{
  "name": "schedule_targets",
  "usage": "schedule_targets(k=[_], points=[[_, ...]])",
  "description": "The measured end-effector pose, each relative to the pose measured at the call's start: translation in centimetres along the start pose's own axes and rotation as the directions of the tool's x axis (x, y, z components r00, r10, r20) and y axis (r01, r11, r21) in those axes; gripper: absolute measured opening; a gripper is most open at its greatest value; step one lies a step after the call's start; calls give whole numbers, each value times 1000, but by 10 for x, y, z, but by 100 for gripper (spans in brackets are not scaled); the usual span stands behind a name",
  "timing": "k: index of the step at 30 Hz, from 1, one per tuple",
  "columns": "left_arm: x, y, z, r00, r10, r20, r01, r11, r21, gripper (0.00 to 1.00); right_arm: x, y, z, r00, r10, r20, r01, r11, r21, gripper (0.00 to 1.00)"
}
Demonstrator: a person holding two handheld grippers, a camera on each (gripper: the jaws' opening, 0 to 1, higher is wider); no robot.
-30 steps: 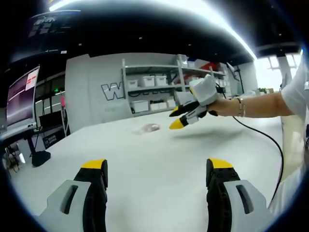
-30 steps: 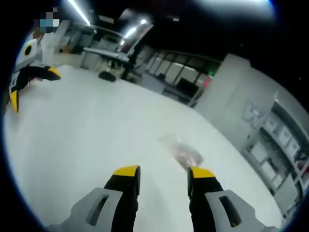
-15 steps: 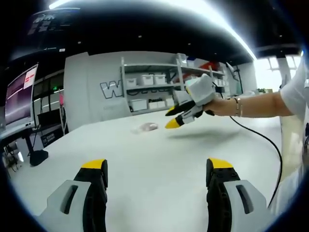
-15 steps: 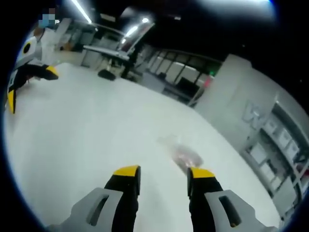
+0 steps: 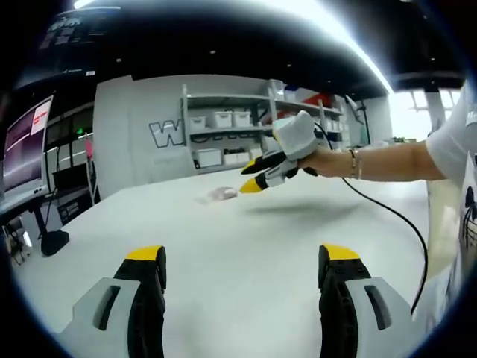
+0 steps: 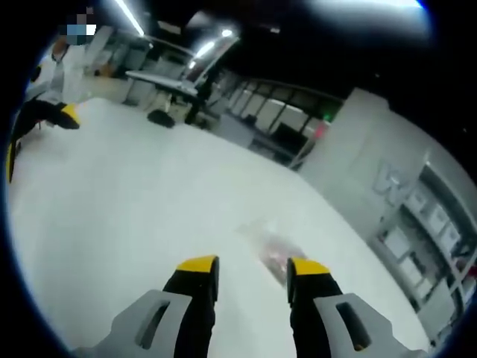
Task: Open the resealable bag by pulling the two sides of the seal apart until the entire bag opening is separated and visibly accessible.
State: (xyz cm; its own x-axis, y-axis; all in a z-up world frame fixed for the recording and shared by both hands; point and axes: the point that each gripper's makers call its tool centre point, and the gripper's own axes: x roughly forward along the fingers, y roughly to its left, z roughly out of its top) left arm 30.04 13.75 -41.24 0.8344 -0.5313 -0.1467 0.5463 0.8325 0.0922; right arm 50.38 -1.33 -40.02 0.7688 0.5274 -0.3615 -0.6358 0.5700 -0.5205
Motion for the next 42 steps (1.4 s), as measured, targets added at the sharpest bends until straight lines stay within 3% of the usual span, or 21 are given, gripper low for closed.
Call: schedule_targets(k=[9, 18, 27, 42], points=[[1, -2, 1, 1000, -13, 7, 13, 1000, -20, 83, 1, 0, -13, 1000, -3, -29, 3, 1000, 14, 34], [4, -4, 8, 1000, -19, 6, 19, 1000, -12, 84, 2, 1, -8, 1000, -4, -7, 5, 1000, 21, 33], [13, 1, 5, 1000, -13, -8, 13, 1000, -26, 84, 10, 3, -16, 1000, 13, -25, -14, 1000, -8, 31], [13, 3, 6, 1000, -6, -9, 6, 1000, -30, 84, 30, 2, -14, 999, 31, -29, -31, 999, -25, 29]])
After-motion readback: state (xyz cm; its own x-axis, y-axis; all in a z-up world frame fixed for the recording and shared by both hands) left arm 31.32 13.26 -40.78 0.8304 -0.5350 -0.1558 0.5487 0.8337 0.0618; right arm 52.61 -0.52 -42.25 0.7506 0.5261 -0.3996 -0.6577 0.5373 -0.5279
